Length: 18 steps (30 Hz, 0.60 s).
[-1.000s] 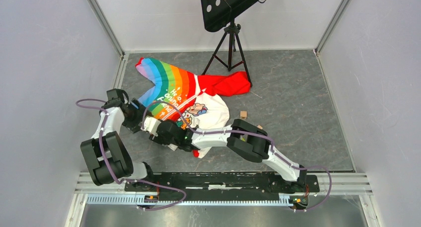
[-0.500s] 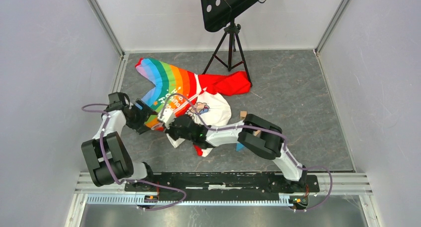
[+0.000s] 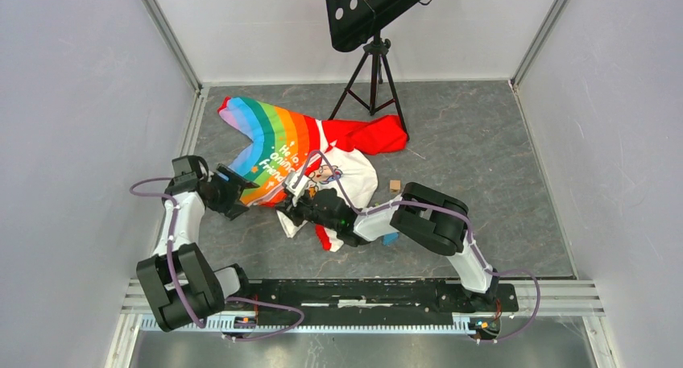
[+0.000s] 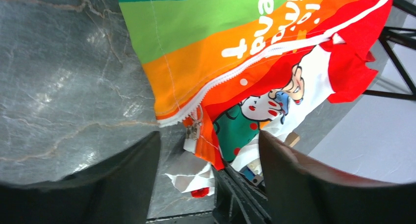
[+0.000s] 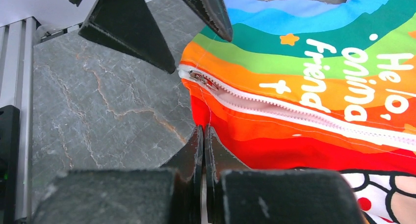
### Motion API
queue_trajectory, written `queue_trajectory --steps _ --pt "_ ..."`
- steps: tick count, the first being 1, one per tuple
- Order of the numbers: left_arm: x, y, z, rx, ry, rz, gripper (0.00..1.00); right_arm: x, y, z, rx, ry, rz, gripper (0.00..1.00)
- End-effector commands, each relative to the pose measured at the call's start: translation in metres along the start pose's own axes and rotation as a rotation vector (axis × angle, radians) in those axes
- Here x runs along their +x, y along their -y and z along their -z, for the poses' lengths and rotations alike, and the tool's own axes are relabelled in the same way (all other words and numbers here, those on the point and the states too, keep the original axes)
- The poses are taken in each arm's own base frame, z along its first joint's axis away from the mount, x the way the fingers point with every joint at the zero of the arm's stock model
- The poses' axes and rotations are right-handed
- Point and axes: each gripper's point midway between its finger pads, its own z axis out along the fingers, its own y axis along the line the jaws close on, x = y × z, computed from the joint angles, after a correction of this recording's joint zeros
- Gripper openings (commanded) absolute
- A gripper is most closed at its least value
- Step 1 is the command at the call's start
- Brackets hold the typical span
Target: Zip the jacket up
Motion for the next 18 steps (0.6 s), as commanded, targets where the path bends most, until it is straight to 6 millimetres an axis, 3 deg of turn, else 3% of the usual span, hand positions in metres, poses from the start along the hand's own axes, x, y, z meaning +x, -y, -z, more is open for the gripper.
queue_trajectory --steps 1,5,7,9,14,18 --pt "0.004 0.013 0.013 0.050 0.000 0.030 0.65 -0.041 -0.012 0.003 -0.053 0.127 -0.013 0.00" --pt "0.011 0.013 0.016 0.066 -0.004 0.060 0.51 -0.041 -0.011 0.004 -0.055 0.126 -0.011 0.00" --pt "0.015 0.011 0.016 0.065 -0.007 0.075 0.51 -0.041 -0.011 0.004 -0.050 0.128 -0.010 0.00" --pt "0.018 0.005 0.014 0.044 -0.011 0.093 0.60 -0.042 -0.011 0.004 -0.050 0.130 -0.011 0.00" --pt "0.020 -0.005 0.010 0.003 -0.017 0.112 0.61 -0.040 -0.010 0.004 -0.046 0.124 -0.010 0.00" --pt "0.019 -0.002 0.005 0.033 -0.027 0.104 0.45 -0.039 -0.011 0.003 -0.051 0.123 -0.009 0.00"
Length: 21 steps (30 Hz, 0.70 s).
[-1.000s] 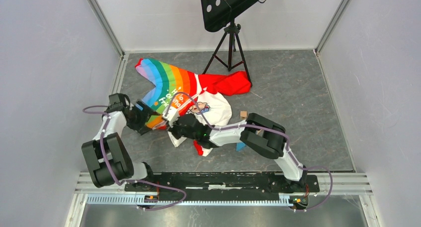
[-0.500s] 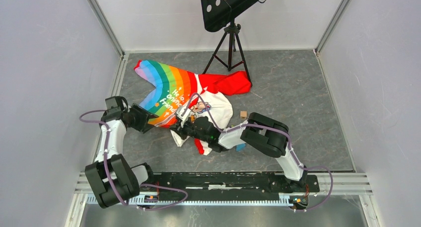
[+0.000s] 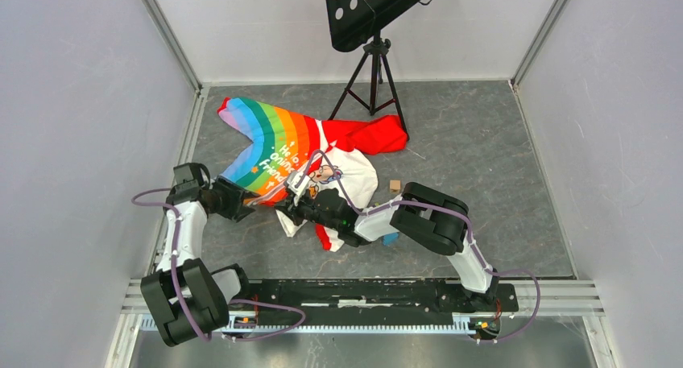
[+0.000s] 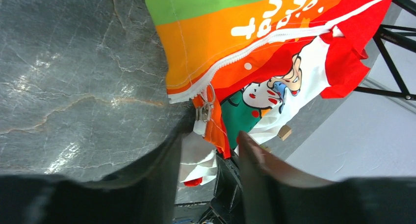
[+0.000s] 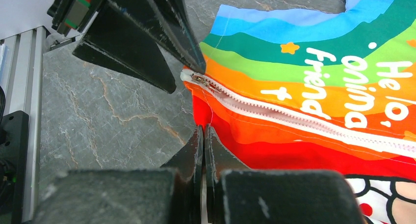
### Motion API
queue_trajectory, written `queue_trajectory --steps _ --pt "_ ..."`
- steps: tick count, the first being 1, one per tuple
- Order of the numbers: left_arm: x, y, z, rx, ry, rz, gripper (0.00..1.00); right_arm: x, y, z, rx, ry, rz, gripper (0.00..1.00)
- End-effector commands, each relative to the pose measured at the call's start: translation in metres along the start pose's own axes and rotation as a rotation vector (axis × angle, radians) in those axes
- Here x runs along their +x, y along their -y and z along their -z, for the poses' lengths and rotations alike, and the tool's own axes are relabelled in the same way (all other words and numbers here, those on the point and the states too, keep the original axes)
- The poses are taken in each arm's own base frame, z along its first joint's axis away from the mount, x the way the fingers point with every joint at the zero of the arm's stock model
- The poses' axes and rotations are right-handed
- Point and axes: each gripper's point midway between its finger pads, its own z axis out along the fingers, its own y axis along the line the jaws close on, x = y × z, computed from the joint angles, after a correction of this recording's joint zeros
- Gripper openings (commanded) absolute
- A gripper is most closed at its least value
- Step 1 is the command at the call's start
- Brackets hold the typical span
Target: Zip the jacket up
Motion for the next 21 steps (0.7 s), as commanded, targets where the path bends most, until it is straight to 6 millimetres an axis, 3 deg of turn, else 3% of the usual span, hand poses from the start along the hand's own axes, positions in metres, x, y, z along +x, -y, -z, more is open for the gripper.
queue_trajectory --steps 1,8,17,18,21 --pt "0.000 0.002 -0.005 0.023 -0.014 0.029 0.42 -0.033 -0.006 0.000 -0.027 0.088 0.007 0.00" --pt "0.002 -0.003 -0.011 0.025 -0.018 0.028 0.37 -0.031 -0.007 -0.001 -0.031 0.085 0.006 0.00" --pt "-0.012 0.004 -0.015 0.056 0.030 -0.056 0.14 -0.026 -0.011 0.000 -0.055 0.067 0.007 0.00" --pt "-0.015 0.004 -0.012 0.048 0.045 -0.085 0.10 -0.026 -0.013 0.001 -0.066 0.060 0.008 0.01" --pt "-0.024 0.005 -0.001 0.026 0.118 -0.180 0.03 -0.028 -0.023 -0.002 -0.120 0.018 -0.002 0.20"
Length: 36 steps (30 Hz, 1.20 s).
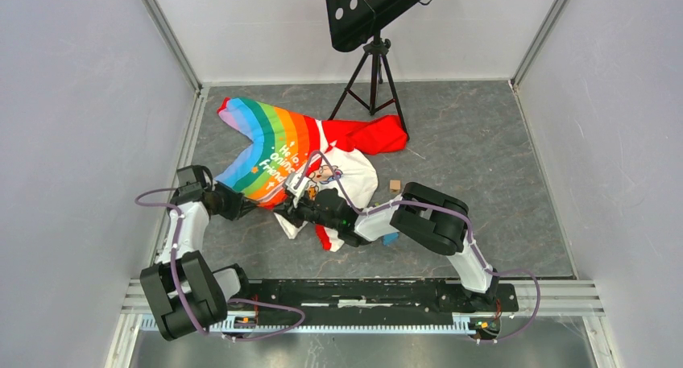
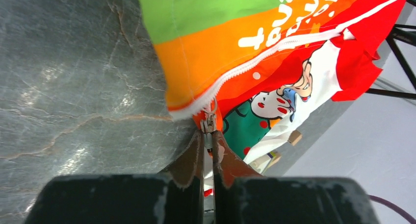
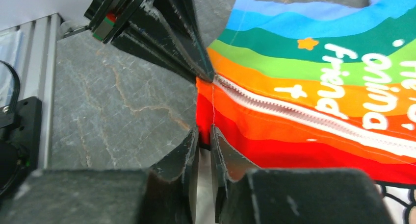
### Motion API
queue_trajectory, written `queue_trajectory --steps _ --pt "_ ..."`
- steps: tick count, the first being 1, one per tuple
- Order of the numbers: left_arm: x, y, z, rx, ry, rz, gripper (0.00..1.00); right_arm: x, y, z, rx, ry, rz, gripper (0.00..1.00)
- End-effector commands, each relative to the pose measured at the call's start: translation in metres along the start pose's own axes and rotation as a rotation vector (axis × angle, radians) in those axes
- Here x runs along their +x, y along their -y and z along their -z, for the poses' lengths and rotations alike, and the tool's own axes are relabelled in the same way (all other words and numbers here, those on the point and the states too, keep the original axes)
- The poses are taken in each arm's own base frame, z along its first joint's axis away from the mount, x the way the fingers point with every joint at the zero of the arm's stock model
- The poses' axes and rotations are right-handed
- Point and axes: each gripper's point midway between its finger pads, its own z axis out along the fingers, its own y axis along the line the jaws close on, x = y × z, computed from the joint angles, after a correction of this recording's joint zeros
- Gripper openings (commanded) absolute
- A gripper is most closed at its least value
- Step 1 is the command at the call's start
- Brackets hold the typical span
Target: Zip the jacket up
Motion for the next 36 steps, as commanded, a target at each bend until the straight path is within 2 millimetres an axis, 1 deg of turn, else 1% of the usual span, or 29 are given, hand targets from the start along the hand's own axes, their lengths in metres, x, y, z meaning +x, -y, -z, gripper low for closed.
queue_trajectory --steps 1,2,4,6,8,9,11,12,15,16,18,19,22,25,26,28,30,34,36 --pt "-0.022 0.015 0.018 0.026 0.138 -0.185 0.02 -0.032 -0.017 -0.005 -0.096 -0.002 -0.020 0.27" --pt "-0.021 0.019 0.021 0.045 0.157 -0.203 0.02 -0.036 -0.018 -0.006 -0.101 -0.027 -0.058 0.32" --pt "-0.017 0.028 0.022 0.100 0.170 -0.235 0.02 -0.044 -0.010 -0.006 -0.084 -0.092 -0.167 0.43" --pt "-0.010 0.037 0.019 0.150 0.148 -0.264 0.02 -0.057 0.002 0.006 -0.073 -0.107 -0.320 0.54" --pt "-0.001 0.045 0.013 0.209 0.112 -0.300 0.02 -0.067 0.010 0.026 -0.096 -0.067 -0.481 0.62" --pt "0.005 0.047 0.009 0.228 0.086 -0.310 0.02 -0.072 0.011 0.032 -0.118 -0.045 -0.548 0.64" --pt "0.016 0.055 0.005 0.299 0.063 -0.339 0.02 -0.071 0.016 0.040 -0.136 -0.061 -0.637 0.66" --pt "0.020 0.062 0.004 0.338 0.068 -0.364 0.02 -0.071 0.019 0.042 -0.144 -0.068 -0.670 0.67" --pt "0.039 0.082 0.006 0.443 0.093 -0.452 0.02 -0.071 0.018 0.054 -0.173 -0.050 -0.797 0.68" --pt "0.047 0.089 0.009 0.473 0.096 -0.478 0.02 -0.073 0.018 0.058 -0.181 -0.029 -0.848 0.68" --pt "0.057 0.100 0.016 0.532 0.109 -0.513 0.02 -0.068 0.022 0.066 -0.167 -0.009 -0.927 0.67" --pt "0.059 0.106 0.021 0.572 0.125 -0.528 0.02 -0.067 0.026 0.069 -0.152 -0.003 -0.956 0.67" --pt "0.062 0.110 0.030 0.623 0.150 -0.557 0.02 -0.062 0.032 0.077 -0.128 0.012 -1.020 0.67" --pt "0.067 0.109 0.035 0.648 0.151 -0.580 0.02 -0.068 0.033 0.088 -0.158 0.060 -1.051 0.67" --pt "0.068 0.108 0.035 0.647 0.145 -0.576 0.02 -0.074 0.031 0.090 -0.193 0.081 -1.041 0.67" --pt "0.071 0.106 0.034 0.629 0.115 -0.570 0.02 -0.078 0.027 0.091 -0.260 0.086 -0.999 0.67" --pt "0.078 0.112 0.039 0.670 0.071 -0.585 0.02 -0.074 0.027 0.090 -0.274 0.078 -0.982 0.67" --pt "0.087 0.120 0.048 0.740 0.038 -0.598 0.02 -0.067 0.029 0.090 -0.254 0.078 -1.029 0.67" --pt "0.090 0.120 0.051 0.771 0.042 -0.593 0.02 -0.071 0.031 0.090 -0.262 0.105 -1.064 0.64"
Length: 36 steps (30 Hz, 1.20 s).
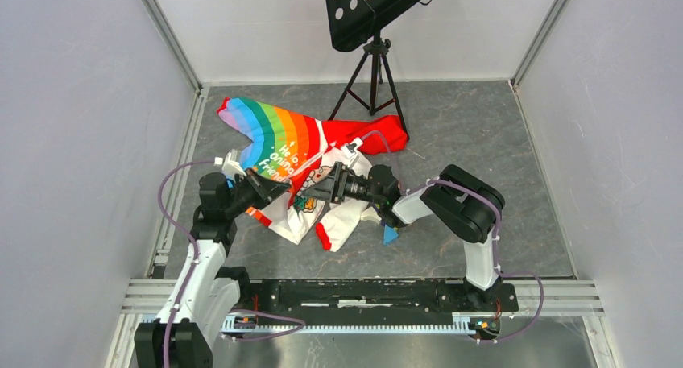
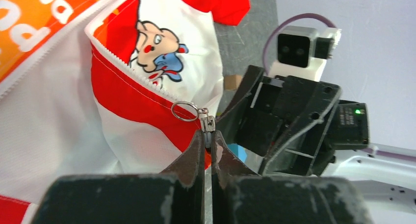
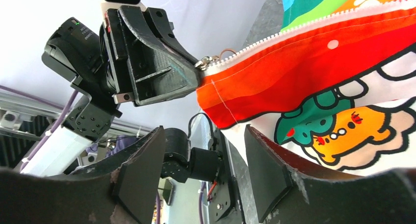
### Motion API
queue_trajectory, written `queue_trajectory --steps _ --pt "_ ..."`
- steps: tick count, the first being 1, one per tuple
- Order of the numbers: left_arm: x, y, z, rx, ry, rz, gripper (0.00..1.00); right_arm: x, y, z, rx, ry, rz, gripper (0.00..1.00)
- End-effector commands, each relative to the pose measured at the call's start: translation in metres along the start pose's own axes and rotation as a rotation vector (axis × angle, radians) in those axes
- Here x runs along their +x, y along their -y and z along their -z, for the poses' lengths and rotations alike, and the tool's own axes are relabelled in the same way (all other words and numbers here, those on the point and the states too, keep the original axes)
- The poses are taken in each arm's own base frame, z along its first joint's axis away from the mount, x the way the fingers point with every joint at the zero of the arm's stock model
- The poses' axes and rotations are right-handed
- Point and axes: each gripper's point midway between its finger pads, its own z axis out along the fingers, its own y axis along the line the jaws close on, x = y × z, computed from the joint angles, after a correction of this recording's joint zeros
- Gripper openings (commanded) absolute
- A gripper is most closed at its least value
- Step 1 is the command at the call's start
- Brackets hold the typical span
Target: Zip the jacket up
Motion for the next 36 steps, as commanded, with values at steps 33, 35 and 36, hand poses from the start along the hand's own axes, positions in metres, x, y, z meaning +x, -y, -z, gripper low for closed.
queue_trajectory --steps 33,35,36 --pt "0.013 0.014 0.005 0.070 -0.050 0.103 0.59 -0.008 -0.011 -0.027 -0.160 0.084 -0.042 0.00" --pt "0.011 0.011 0.008 0.012 -0.072 0.154 0.66 -0.004 -0.008 -0.025 -0.162 0.076 0.014 0.00" --pt "0.010 0.009 0.009 -0.017 -0.085 0.179 0.68 -0.003 -0.008 -0.025 -0.170 0.071 0.042 0.00"
